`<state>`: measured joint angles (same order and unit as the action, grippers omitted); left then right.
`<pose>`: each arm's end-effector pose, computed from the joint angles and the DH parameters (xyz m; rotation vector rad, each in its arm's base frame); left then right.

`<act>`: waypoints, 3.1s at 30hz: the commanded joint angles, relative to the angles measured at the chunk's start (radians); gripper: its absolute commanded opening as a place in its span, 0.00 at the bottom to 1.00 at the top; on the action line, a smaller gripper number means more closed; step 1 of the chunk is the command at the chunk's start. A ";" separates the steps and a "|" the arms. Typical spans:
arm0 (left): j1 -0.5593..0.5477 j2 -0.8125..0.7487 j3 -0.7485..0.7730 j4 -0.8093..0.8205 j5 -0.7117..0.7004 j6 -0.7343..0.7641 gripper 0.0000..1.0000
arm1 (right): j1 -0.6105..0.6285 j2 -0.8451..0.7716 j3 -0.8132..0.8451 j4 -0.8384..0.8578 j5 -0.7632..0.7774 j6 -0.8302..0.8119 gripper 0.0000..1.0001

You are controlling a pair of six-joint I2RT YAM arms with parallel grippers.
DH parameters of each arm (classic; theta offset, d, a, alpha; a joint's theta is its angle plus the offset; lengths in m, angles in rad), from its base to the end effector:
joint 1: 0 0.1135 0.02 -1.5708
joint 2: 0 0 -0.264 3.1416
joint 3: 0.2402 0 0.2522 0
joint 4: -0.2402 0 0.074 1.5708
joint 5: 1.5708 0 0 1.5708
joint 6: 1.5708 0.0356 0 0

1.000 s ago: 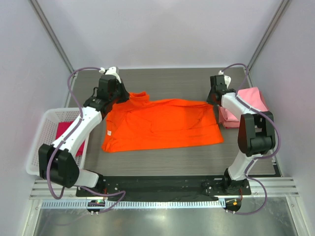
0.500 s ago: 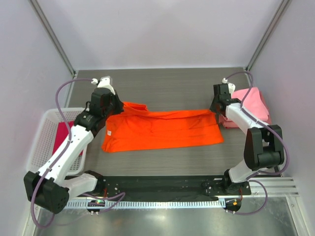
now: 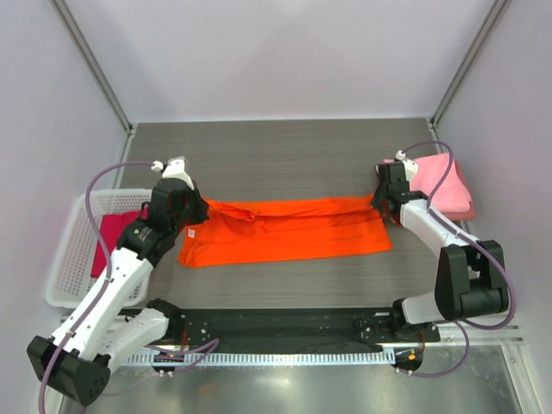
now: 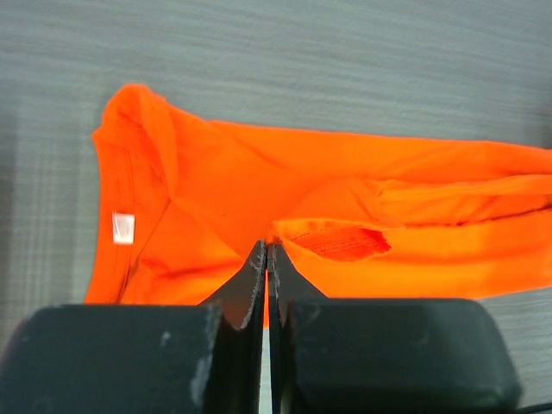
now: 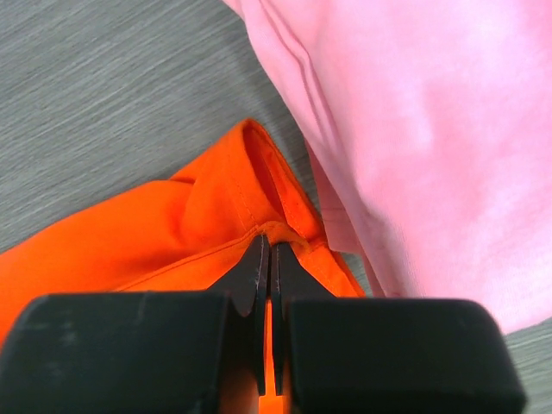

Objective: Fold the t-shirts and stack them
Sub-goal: Fold the tshirt

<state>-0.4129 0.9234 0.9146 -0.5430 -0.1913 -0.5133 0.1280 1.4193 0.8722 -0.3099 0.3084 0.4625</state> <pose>0.1850 -0.0737 0.3248 -0.2207 2.1196 -0.3485 0.2902 0.0265 0.2167 0.5307 2.3170 -0.0954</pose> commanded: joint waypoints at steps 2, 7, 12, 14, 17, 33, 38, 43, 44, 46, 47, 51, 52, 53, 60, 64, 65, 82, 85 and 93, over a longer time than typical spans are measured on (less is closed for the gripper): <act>-0.007 -0.069 -0.058 -0.052 -0.008 -0.042 0.00 | -0.001 -0.086 -0.088 0.106 0.024 0.064 0.02; -0.017 -0.150 -0.167 -0.052 0.058 -0.122 0.00 | -0.002 -0.154 -0.238 0.234 0.027 0.126 0.05; -0.023 -0.279 -0.258 -0.069 0.067 -0.183 0.04 | -0.001 -0.255 -0.326 0.299 0.075 0.157 0.30; -0.030 -0.313 -0.267 -0.077 0.076 -0.212 0.38 | -0.001 -0.290 -0.355 0.304 0.093 0.162 0.51; -0.030 -0.374 -0.273 -0.081 0.067 -0.235 0.50 | 0.002 -0.377 -0.403 0.354 0.109 0.142 0.54; 0.019 0.092 -0.067 0.049 -0.059 -0.260 0.77 | 0.082 -0.125 -0.191 0.215 0.023 0.077 0.45; 0.112 0.262 -0.017 0.127 0.004 -0.335 0.77 | 0.091 -0.106 -0.223 0.172 0.077 0.108 0.38; 0.175 0.438 -0.008 0.208 0.044 -0.401 0.76 | 0.093 -0.129 -0.289 0.146 0.003 0.153 0.24; 0.184 0.462 -0.005 0.213 0.055 -0.410 0.75 | 0.091 -0.131 -0.298 0.146 -0.002 0.160 0.24; 0.197 0.535 0.009 0.213 0.065 -0.424 0.72 | 0.093 -0.144 -0.285 0.103 0.017 0.168 0.16; 0.198 0.555 0.019 0.210 0.064 -0.426 0.70 | 0.091 -0.163 -0.282 0.089 0.040 0.176 0.13; 0.213 0.594 0.029 0.155 0.000 -0.461 0.61 | 0.090 -0.180 -0.280 0.060 0.029 0.180 0.11; 0.218 0.589 0.024 0.120 -0.058 -0.473 0.54 | 0.090 -0.181 -0.269 0.036 -0.001 0.182 0.11; 0.218 0.565 0.017 0.112 -0.092 -0.481 0.52 | 0.090 -0.178 -0.266 0.025 -0.011 0.185 0.08; 0.246 0.552 -0.023 0.126 -0.122 -0.461 0.36 | 0.088 -0.233 -0.266 0.002 -0.022 0.173 0.08; 0.252 0.558 -0.026 0.123 -0.145 -0.459 0.26 | 0.084 -0.232 -0.222 0.000 0.043 0.143 0.17; 0.253 0.560 -0.026 0.129 -0.152 -0.455 0.30 | 0.081 -0.224 -0.213 -0.001 0.058 0.139 0.20; 0.272 0.690 0.058 0.131 -0.158 -0.419 0.38 | 0.076 -0.023 -0.045 0.029 0.092 0.120 0.25; 0.281 0.658 0.026 0.117 -0.224 -0.451 0.26 | 0.053 0.023 -0.021 0.038 0.097 0.120 0.25; 0.307 0.618 -0.014 0.150 -0.238 -0.465 0.00 | 0.044 0.200 0.048 0.066 0.133 0.136 0.26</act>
<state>-0.1211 1.5658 0.8970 -0.4011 -0.3748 -0.9646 0.1745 1.5555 0.8684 -0.2878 0.3935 0.5827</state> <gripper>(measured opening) 0.014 0.258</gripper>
